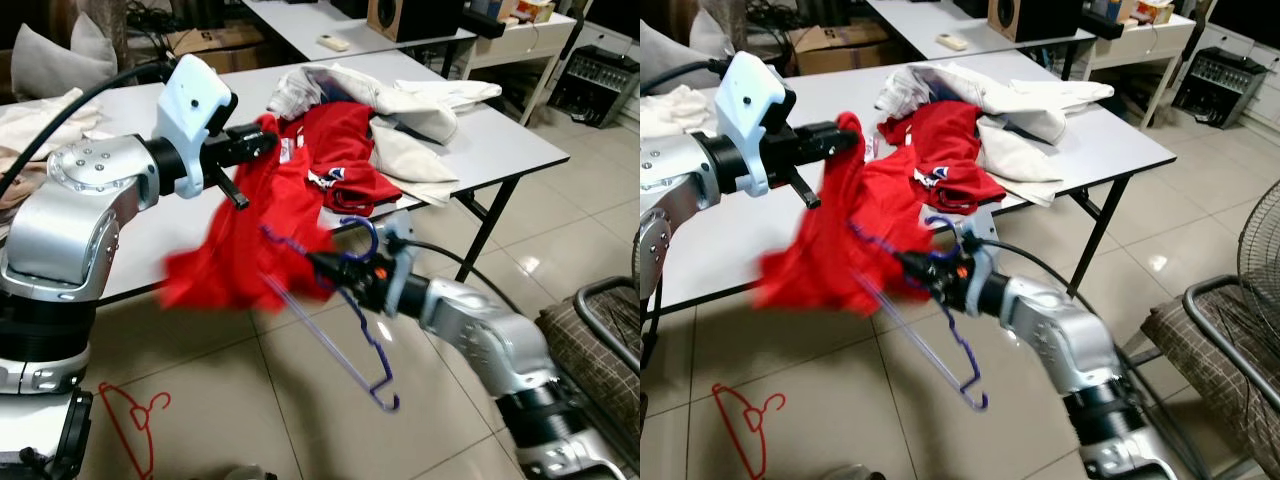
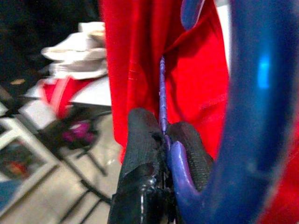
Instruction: Hang hanger
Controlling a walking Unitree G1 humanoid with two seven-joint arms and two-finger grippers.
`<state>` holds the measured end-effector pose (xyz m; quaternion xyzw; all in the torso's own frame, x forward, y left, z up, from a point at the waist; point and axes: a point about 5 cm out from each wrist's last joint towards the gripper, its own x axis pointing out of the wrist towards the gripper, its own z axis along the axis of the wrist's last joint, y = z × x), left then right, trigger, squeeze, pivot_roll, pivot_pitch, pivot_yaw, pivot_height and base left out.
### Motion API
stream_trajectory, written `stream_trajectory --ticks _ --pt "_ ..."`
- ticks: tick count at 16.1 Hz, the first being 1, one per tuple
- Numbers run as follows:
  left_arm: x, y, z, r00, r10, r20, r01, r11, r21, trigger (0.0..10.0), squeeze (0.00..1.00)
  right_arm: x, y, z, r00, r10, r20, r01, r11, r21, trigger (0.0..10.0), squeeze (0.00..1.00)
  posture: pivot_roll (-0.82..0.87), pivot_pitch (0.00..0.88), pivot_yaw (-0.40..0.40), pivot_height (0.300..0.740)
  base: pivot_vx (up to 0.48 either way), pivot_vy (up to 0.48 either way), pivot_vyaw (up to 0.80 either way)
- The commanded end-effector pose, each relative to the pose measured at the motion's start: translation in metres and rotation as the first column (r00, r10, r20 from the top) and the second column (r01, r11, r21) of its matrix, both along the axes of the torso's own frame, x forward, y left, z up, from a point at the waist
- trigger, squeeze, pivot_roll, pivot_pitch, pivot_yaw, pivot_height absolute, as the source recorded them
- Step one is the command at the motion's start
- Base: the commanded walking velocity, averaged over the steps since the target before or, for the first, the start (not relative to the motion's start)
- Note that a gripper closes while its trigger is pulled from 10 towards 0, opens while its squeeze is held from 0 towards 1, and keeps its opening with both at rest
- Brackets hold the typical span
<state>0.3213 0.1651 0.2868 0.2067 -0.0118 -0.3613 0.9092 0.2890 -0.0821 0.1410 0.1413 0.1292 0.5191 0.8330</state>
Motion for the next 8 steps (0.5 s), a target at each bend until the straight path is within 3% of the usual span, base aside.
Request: stream_trajectory --ticks 1,2,3,4,6,8 --pt "0.002 0.001 0.005 0.999 0.008 0.031 -0.010 0.999 0.051 0.0 0.00 0.000 -0.008 0.003 0.999 0.010 0.034 -0.008 0.999 -0.048 10.0 0.00 0.00 0.000 0.003 0.740 0.000 0.000 0.00" --pt "0.005 0.008 0.003 0.998 0.046 0.037 -0.050 0.994 0.101 0.0 0.00 0.010 -0.024 0.000 0.992 -0.106 0.068 0.114 0.985 -0.129 10.0 0.00 0.00 0.000 0.003 0.740 0.000 0.000 0.00" --pt "0.005 0.015 0.004 0.997 0.073 0.041 -0.077 0.991 0.114 0.0 0.00 0.020 -0.041 0.005 0.967 -0.242 0.081 0.250 0.961 -0.116 10.0 0.00 -0.01 0.000 0.003 0.740 0.000 0.000 0.00" --pt "0.006 0.021 0.004 0.994 0.096 0.046 -0.101 0.987 0.127 0.0 0.00 0.022 -0.055 0.013 0.953 -0.284 0.102 0.293 0.953 -0.083 10.0 0.00 -0.01 0.000 0.004 0.740 0.000 0.000 0.00" --pt "0.008 0.031 0.006 0.991 0.118 0.064 -0.127 0.978 0.165 0.0 0.00 0.014 -0.073 0.024 0.956 -0.261 0.133 0.272 0.959 -0.075 10.0 0.00 -0.02 0.000 0.008 0.740 0.000 0.000 0.00" --pt "0.011 0.032 0.009 0.990 0.114 0.083 -0.128 0.970 0.207 0.0 0.00 -0.006 -0.083 0.030 0.984 -0.126 0.130 0.137 0.987 -0.080 10.0 0.00 -0.02 0.000 0.013 0.740 0.000 0.000 0.00"
